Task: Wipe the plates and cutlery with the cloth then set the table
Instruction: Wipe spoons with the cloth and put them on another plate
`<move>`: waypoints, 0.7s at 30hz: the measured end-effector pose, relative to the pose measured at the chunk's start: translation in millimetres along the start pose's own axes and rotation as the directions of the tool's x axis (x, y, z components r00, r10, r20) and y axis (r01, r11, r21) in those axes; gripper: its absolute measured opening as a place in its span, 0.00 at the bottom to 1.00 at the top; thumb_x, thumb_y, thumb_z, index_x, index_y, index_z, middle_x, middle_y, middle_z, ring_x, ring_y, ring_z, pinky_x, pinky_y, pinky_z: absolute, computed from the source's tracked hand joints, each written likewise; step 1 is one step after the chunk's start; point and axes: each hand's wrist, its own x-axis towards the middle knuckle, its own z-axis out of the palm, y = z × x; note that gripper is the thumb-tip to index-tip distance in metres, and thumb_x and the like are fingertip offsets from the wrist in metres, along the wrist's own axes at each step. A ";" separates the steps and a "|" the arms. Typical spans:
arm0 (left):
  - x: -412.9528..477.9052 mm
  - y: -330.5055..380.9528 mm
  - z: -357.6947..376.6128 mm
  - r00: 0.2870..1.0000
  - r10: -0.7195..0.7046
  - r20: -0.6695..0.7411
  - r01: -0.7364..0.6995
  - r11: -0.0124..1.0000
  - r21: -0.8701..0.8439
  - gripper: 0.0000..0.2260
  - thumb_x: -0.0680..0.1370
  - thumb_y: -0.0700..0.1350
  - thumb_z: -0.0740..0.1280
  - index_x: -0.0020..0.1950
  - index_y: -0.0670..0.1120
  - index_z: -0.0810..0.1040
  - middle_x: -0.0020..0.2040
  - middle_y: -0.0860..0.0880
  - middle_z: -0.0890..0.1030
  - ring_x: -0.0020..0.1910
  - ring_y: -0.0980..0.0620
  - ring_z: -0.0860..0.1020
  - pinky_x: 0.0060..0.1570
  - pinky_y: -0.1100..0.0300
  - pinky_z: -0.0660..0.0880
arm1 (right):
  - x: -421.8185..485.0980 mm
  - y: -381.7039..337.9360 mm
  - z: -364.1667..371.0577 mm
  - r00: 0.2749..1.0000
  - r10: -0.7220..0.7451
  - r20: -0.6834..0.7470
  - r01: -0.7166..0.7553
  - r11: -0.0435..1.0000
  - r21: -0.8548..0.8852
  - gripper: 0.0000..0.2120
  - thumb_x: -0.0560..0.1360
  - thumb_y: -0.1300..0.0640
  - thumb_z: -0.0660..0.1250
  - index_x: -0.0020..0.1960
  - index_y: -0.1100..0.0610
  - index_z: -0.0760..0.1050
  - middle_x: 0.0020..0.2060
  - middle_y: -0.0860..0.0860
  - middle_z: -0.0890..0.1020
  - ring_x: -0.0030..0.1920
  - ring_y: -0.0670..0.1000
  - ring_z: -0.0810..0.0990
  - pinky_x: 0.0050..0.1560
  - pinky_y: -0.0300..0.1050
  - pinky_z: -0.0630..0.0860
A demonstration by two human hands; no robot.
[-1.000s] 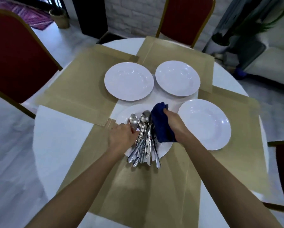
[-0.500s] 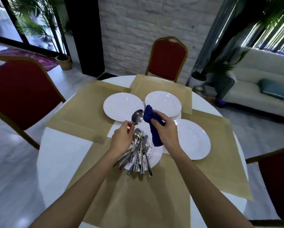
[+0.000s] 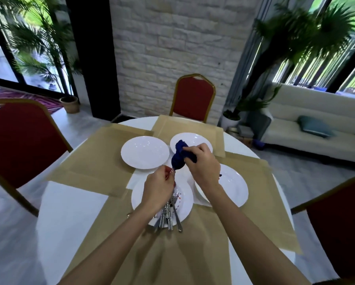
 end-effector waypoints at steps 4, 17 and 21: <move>-2.3 2.1 -3.6 1.000 -0.018 -0.004 0.018 0.999 -0.044 0.06 0.80 0.48 0.60 0.47 0.49 0.75 0.38 0.52 0.82 0.40 0.52 0.79 0.37 0.59 0.71 | -4.2 -0.5 1.5 0.989 -0.136 0.062 0.139 0.989 -0.048 0.11 0.72 0.52 0.70 0.55 0.46 0.81 0.46 0.45 0.78 0.41 0.47 0.77 0.29 0.39 0.64; -4.9 2.3 -20.7 0.969 -0.059 0.239 0.143 0.925 -0.352 0.17 0.83 0.48 0.56 0.40 0.43 0.76 0.23 0.54 0.69 0.19 0.57 0.64 0.20 0.67 0.59 | -21.8 -9.3 3.2 0.987 -0.156 0.023 0.137 0.919 0.370 0.13 0.75 0.52 0.67 0.60 0.45 0.80 0.45 0.41 0.72 0.45 0.43 0.75 0.44 0.37 0.73; -4.8 4.6 -20.9 0.953 0.037 0.300 0.088 0.916 -0.392 0.16 0.83 0.47 0.55 0.42 0.41 0.76 0.26 0.52 0.66 0.20 0.57 0.61 0.19 0.67 0.58 | -5.8 -16.4 -17.1 0.968 0.180 0.177 -0.250 0.785 0.567 0.07 0.78 0.53 0.66 0.54 0.50 0.79 0.45 0.48 0.80 0.43 0.45 0.79 0.45 0.42 0.74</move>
